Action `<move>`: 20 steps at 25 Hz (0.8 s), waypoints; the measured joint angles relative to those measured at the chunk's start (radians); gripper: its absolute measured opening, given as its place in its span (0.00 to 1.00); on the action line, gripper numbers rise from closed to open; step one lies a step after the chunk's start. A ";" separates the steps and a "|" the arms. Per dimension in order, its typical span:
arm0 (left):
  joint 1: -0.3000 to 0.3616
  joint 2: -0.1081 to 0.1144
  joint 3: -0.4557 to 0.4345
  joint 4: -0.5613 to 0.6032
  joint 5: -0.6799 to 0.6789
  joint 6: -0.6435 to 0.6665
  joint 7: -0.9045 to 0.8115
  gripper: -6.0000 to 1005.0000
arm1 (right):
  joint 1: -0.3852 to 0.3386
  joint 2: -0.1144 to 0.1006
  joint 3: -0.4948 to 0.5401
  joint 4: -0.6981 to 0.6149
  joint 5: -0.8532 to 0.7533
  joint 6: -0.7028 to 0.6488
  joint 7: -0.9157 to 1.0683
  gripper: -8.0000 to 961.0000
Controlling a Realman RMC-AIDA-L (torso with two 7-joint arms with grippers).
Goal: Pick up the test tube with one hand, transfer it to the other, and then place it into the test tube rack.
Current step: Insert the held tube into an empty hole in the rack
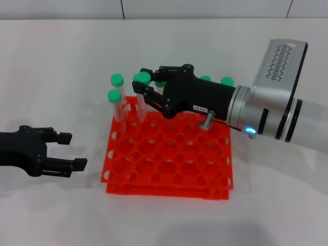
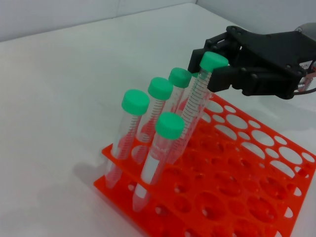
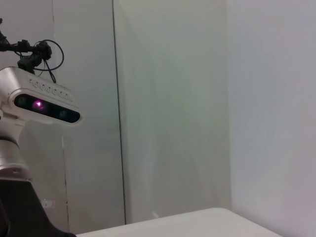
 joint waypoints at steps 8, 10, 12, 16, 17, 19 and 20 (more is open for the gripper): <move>0.002 -0.001 0.000 0.000 0.000 0.000 0.001 0.86 | 0.000 0.000 -0.008 0.000 0.000 0.004 -0.001 0.29; 0.002 -0.001 0.000 0.000 0.000 0.000 0.001 0.86 | 0.000 0.000 -0.008 0.000 0.000 0.004 -0.001 0.29; 0.002 -0.002 0.000 0.000 0.000 0.000 0.002 0.86 | 0.000 0.000 -0.008 0.000 0.000 0.005 -0.001 0.29; 0.002 -0.003 0.000 -0.006 0.000 0.000 0.004 0.86 | 0.000 0.000 -0.010 0.000 0.000 0.014 -0.001 0.29; 0.002 -0.003 0.000 -0.009 0.000 0.000 0.005 0.86 | 0.000 0.000 -0.010 0.000 0.000 0.016 -0.001 0.29; 0.002 -0.003 0.000 -0.012 0.000 0.000 0.005 0.86 | 0.000 0.000 -0.011 0.000 0.000 0.020 -0.001 0.29; 0.001 -0.002 0.000 -0.012 0.000 0.000 0.005 0.86 | 0.000 0.000 -0.011 0.000 0.000 0.022 -0.001 0.29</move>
